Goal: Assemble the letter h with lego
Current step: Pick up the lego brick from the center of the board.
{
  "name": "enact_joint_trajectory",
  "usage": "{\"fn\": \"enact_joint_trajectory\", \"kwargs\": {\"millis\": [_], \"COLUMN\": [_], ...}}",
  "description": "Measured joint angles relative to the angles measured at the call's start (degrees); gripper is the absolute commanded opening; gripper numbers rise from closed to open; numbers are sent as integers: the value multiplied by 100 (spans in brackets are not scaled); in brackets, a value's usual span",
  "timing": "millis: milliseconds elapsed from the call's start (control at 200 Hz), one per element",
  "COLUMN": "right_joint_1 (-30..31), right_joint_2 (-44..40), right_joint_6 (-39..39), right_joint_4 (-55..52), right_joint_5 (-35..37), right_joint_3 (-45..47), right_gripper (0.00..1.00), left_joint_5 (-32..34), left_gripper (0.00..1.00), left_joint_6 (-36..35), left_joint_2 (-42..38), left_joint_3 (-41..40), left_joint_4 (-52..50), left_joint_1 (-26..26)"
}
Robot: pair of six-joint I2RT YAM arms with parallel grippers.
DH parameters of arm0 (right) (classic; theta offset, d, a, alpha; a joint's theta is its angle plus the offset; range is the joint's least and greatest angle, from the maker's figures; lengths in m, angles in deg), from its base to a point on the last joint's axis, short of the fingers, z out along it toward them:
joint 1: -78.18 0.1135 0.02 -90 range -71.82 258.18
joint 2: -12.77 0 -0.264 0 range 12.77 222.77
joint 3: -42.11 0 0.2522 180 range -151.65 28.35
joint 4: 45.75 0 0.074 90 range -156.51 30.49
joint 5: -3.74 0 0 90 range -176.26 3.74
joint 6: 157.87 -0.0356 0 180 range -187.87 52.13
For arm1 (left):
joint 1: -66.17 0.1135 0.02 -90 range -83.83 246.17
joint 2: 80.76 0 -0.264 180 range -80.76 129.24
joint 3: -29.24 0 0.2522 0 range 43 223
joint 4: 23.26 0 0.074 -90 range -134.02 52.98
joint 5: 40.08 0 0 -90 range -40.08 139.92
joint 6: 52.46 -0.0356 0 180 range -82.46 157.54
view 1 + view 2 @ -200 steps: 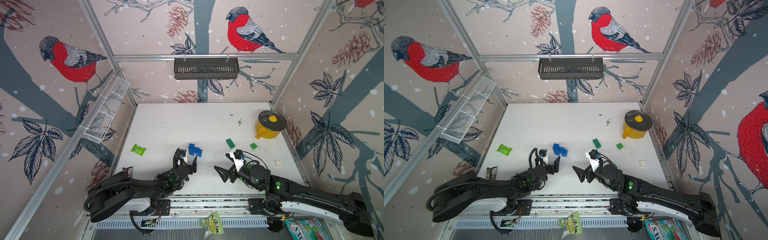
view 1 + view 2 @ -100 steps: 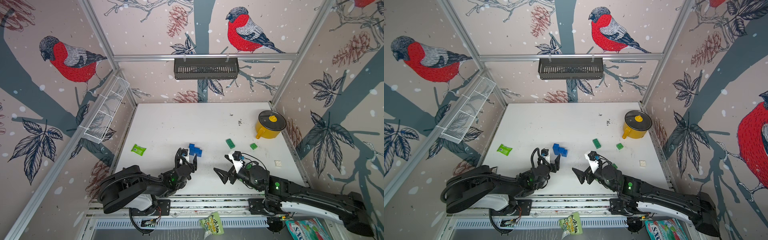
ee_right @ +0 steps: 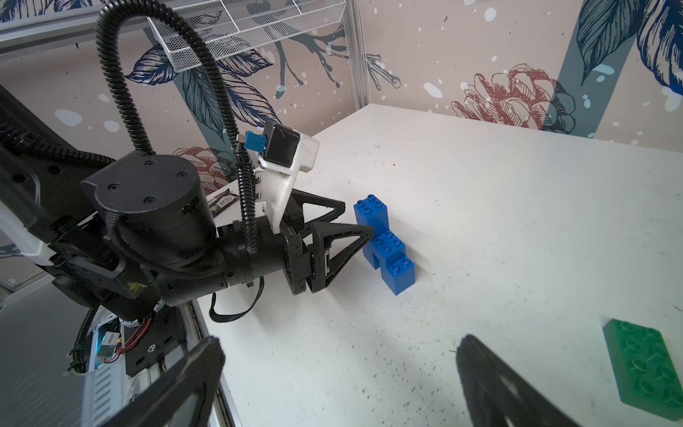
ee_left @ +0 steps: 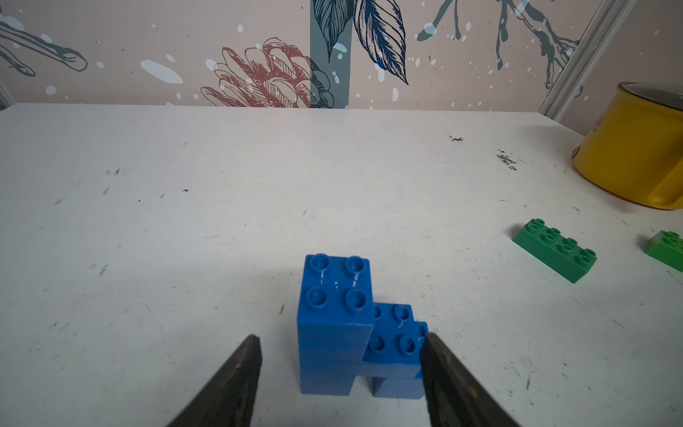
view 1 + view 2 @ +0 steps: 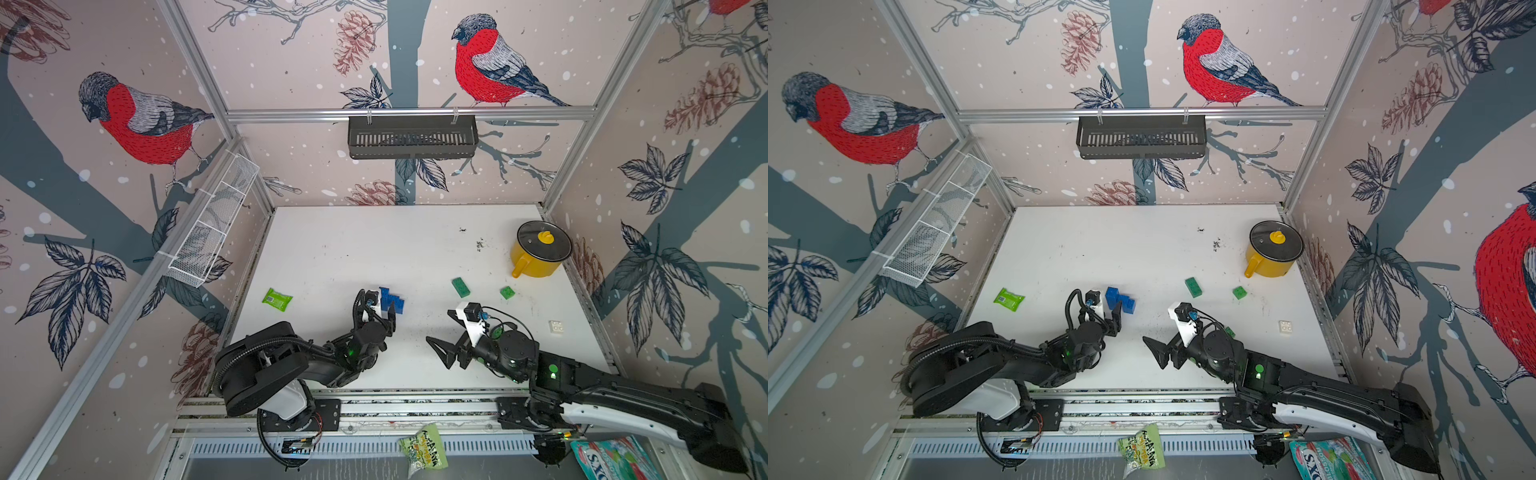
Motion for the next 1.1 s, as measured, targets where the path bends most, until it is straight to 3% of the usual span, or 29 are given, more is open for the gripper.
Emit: {"fn": "enact_joint_trajectory", "kwargs": {"millis": [1101], "right_joint_1": [44], "right_joint_2": [74], "right_joint_6": [24], "right_joint_4": [44], "right_joint_5": [-68], "right_joint_3": [0], "right_gripper": [100], "left_joint_5": [-243], "left_gripper": [41], "left_joint_6": [-144], "left_joint_2": [369], "left_joint_3": [247], "left_joint_4": [166], "left_joint_1": [197]}}
